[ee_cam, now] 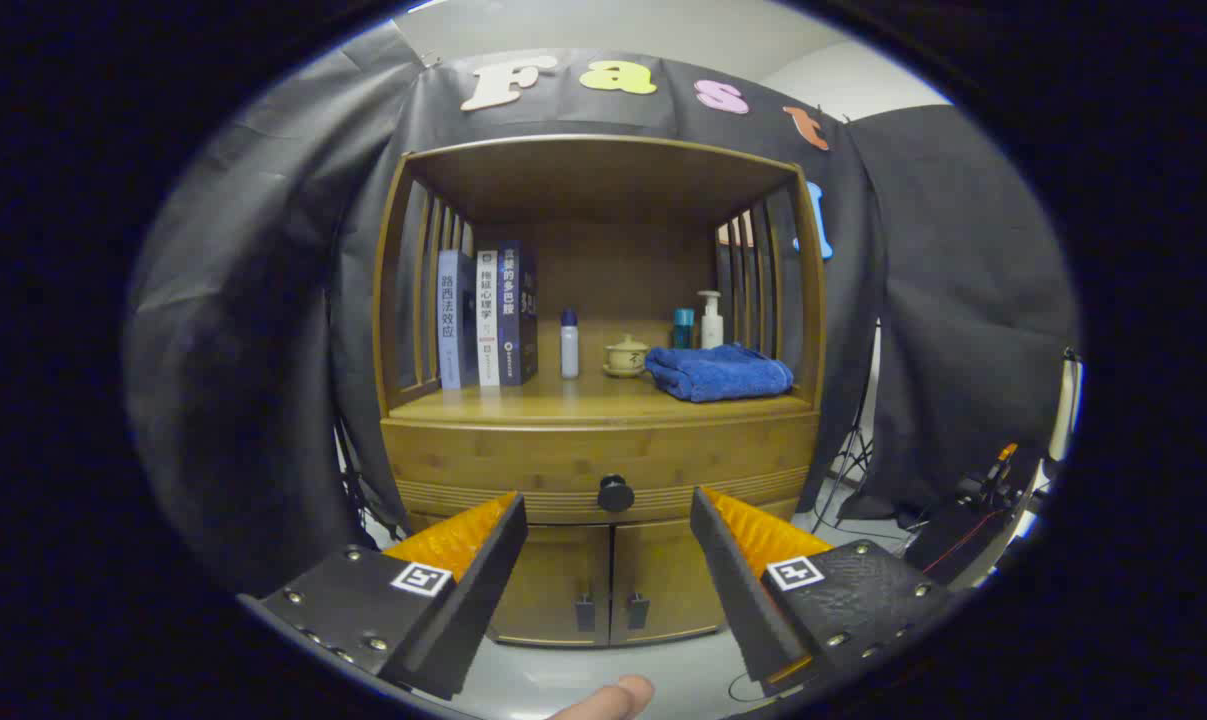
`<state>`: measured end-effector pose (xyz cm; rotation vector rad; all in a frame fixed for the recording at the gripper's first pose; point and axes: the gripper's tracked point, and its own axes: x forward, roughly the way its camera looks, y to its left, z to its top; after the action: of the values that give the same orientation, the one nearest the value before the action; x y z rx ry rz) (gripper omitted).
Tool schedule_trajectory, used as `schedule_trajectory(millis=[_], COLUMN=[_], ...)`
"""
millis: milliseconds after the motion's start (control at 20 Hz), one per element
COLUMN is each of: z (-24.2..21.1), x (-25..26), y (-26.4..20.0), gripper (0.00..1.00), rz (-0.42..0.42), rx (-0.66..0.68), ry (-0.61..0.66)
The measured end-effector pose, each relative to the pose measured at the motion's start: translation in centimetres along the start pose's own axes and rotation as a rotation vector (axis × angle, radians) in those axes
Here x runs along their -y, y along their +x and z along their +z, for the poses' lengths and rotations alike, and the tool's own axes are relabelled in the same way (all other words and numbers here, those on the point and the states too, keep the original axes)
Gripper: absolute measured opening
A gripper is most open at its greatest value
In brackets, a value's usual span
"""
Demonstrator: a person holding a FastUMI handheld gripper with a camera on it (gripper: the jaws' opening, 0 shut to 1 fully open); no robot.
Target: Pull open the drawer, take out the items inside it, and place them on the countertop above the cabinet.
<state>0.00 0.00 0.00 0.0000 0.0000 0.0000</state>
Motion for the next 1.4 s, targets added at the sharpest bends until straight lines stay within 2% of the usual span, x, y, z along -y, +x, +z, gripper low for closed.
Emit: schedule_trajectory(millis=[300, 950, 1100, 1400], z=[0.7, -1.6, -1.5, -2.0], x=[0.8, 1.8, 2.3, 1.6], y=[-0.3, 1.1, 2.7, 9.1], gripper=[0.99, 0.99, 0.99, 0.99], rz=[0.001, -0.016, -0.03, -0.011], rx=[0.007, -0.04, -0.041, -0.002], ry=[-0.007, -0.012, -0.02, -0.039])
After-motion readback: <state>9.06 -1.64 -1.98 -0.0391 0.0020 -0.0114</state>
